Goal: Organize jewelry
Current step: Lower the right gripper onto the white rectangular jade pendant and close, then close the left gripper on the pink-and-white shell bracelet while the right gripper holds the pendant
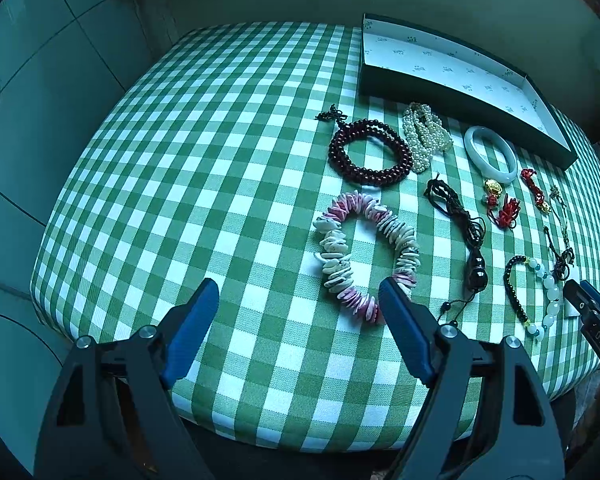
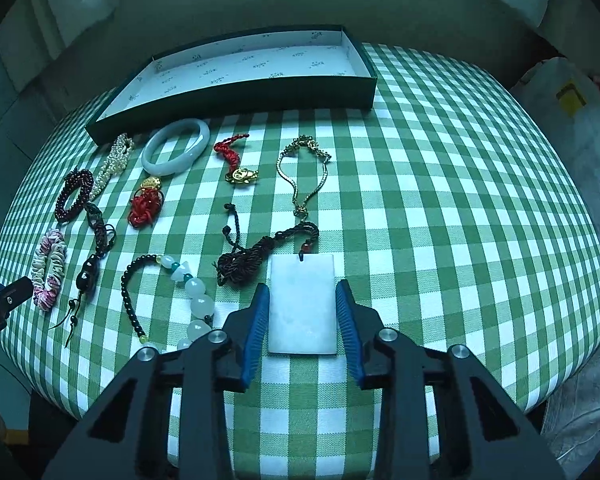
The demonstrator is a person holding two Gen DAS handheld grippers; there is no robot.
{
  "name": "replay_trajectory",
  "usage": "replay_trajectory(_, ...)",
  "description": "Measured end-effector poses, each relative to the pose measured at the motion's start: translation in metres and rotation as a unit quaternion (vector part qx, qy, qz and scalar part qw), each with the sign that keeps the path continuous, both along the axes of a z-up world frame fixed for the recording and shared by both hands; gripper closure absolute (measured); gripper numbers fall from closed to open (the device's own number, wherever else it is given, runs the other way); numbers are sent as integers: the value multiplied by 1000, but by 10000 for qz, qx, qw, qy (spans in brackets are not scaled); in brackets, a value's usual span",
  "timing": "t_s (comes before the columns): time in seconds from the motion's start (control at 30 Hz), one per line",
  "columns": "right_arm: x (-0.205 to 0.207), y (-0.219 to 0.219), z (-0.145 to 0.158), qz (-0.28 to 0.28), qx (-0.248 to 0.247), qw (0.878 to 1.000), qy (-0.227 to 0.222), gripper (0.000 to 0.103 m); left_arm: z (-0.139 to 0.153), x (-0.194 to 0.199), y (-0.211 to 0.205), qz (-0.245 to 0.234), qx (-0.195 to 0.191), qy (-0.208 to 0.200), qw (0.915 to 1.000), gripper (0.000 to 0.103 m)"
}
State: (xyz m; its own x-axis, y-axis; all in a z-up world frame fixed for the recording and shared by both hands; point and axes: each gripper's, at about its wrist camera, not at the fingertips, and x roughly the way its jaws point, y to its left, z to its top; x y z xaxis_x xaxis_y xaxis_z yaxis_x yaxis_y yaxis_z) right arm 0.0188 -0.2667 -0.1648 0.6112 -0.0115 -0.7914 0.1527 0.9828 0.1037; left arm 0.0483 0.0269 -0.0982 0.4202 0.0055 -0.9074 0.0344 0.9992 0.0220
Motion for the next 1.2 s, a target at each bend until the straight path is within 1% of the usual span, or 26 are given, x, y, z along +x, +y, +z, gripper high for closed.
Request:
replay_trajectory(0.13,-4,0,2,-21,-125,9999,-107,68,1,2,-7,-89,-14,-31,10000,21)
replay_trajectory(0.27,-4,-2,3,-8,-131,9998,-155,68,3,5,-19,-244,-80,-141,9996,21)
replay_trajectory(0.37,-4,-2,3,4,-86,9998,-170,68,0,11,-29,-374,-49,-187,9991,21)
replay_trajectory(0.57,-4,-4,4,22,21,9998,-205,68,-23,21,-38,-461,-80,39,9989,20)
replay_trajectory(0.67,-5,-5,4,28,67,9997,-216,68,-24,25,-38,-464,-115,10,9989,20)
replay_trajectory(0.7,-4,-6,3,25,82,9997,-217,68,-24,26,-38,-475,-127,26,9988,22)
replay_trajectory(0.73,-5,-6,3,21,98,9997,-218,68,-23,26,-36,-457,-124,-8,9989,28)
replay_trajectory(0.77,-5,-7,2,21,117,9997,-215,68,-23,27,-35,-430,-132,-46,9990,31)
replay_trajectory(0.83,-5,-8,1,18,145,9997,-215,68,-21,27,-33,-434,-149,-97,9989,44)
replay_trajectory(0.87,-4,-8,1,13,150,9997,-214,68,-20,26,-32,-458,-166,-121,9987,47)
replay_trajectory(0.93,-4,-7,0,3,159,9996,-215,68,-18,22,-31,-468,-168,-153,9986,61)
replay_trajectory(1.0,-4,-7,0,-8,171,9996,-214,68,-17,22,-30,-515,-262,-175,9982,72)
replay_trajectory(1.1,-4,-8,-2,-15,186,9996,-197,68,-14,13,-27,-564,-422,-206,9973,73)
replay_trajectory(1.2,-5,-7,-3,-15,191,9996,-196,68,-12,11,-23,-569,-579,-260,9964,77)
